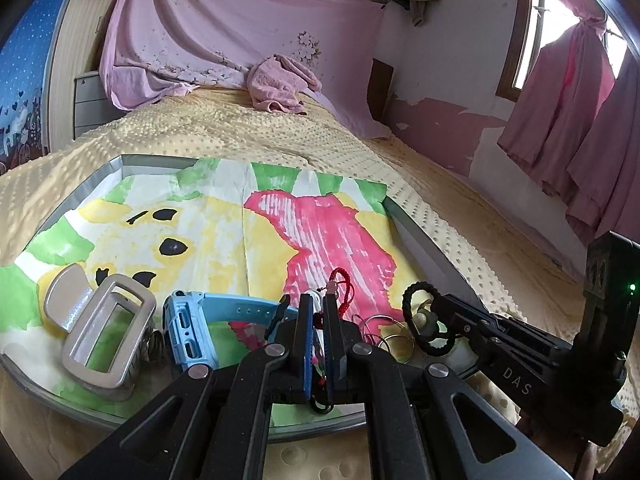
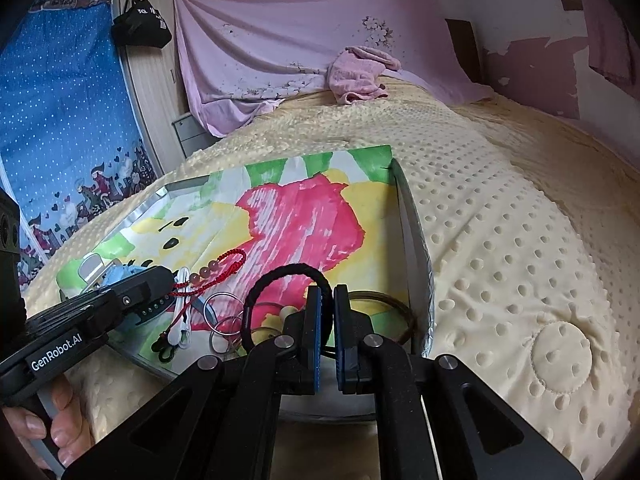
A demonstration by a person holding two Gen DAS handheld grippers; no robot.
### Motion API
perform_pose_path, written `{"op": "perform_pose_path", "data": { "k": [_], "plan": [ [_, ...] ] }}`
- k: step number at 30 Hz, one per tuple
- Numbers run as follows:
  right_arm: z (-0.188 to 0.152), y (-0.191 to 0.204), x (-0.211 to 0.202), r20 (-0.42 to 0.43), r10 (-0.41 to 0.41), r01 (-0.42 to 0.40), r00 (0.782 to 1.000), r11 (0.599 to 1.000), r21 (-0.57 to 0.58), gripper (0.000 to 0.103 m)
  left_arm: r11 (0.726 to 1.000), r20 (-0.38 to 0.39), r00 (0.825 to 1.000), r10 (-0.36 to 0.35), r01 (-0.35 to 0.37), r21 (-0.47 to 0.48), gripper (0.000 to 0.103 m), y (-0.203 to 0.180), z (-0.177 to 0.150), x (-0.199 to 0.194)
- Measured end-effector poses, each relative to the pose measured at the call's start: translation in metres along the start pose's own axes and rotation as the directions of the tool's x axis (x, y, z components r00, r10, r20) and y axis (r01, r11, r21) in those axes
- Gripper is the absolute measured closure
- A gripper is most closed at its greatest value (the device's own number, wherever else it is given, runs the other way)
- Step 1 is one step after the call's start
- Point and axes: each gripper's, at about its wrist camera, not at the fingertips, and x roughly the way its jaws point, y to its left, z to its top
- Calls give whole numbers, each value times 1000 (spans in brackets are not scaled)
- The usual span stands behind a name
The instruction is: Organize jewelry
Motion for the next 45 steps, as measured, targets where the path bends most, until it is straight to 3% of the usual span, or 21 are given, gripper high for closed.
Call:
{"op": "perform_pose_path", "data": {
  "k": [6,8,11,18,20,21,22,23,27,29,33,35,40,45],
  "plan": [
    [-1,-2,-4,14,3,-3,1000,1000,4,95,1000,21,1000,-3,4,-21,98,3,1,-4],
    [-2,-3,-9,27,-2,2,1000,1000,4,89,1000,32,999,5,-4,-17,98,3,1,-8],
    [-2,-2,-21,72,-13,13,997,1000,-5,78,1000,47,999,11,-11,1,98,0,0,-15],
    [-2,4,-55,188,-32,41,982,998,-44,75,999,91,996,12,-17,51,93,-9,-2,-38],
    [-2,5,-65,219,-33,44,975,998,-45,65,998,104,994,16,-22,51,75,-9,-3,-44],
    [-3,5,-72,240,-36,48,970,998,-44,63,999,112,994,19,-24,45,68,-9,-3,-47],
    [-3,4,-76,251,-35,47,967,998,-44,63,999,127,992,25,-30,34,52,-8,-4,-51],
    [-4,3,-80,259,-34,47,965,998,-43,63,999,149,988,33,-37,23,47,-7,-4,-56],
    [-5,3,-93,290,-34,46,957,998,-35,58,998,172,984,51,-55,14,46,-3,-6,-69],
    [-7,3,-100,311,-32,44,950,998,-34,55,997,186,980,71,-76,19,29,-2,-8,-75],
    [-10,6,-114,346,-26,40,938,999,-33,42,993,232,966,112,-116,6,14,2,-12,-92],
    [-12,8,-118,355,-20,33,935,999,-30,28,990,252,958,137,-139,-13,5,6,-15,-102],
    [-19,15,-135,383,-8,24,924,999,-35,13,983,296,938,182,-182,-29,0,14,-21,-126],
    [-28,29,-152,405,-4,31,915,998,-59,11,979,316,927,202,-203,-32,0,16,-31,-150]
  ]
}}
